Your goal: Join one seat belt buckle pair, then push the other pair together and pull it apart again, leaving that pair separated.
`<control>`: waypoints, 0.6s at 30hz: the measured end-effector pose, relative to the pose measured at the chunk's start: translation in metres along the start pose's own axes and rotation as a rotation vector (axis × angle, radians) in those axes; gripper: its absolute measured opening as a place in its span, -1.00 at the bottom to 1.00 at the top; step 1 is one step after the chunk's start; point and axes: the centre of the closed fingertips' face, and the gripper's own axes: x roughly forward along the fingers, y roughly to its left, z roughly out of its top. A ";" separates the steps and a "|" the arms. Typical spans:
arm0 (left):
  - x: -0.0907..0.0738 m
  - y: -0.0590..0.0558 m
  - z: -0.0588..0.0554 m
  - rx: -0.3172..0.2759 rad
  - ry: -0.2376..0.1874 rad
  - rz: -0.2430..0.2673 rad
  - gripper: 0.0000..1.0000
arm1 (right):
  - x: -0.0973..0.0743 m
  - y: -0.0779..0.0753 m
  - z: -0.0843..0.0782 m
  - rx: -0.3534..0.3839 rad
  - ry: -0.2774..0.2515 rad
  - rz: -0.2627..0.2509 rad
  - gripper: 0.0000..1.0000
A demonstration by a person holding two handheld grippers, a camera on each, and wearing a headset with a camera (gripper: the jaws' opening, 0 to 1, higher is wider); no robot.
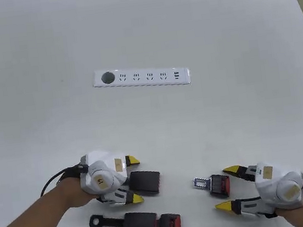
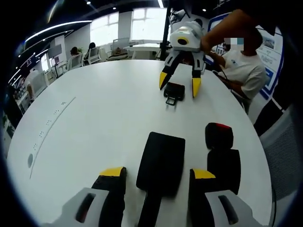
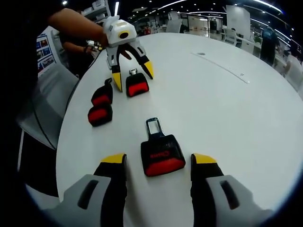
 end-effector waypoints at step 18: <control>0.005 0.004 -0.009 0.055 -0.035 0.016 -0.30 | 0.007 -0.004 -0.001 -0.101 0.012 -0.013 -0.31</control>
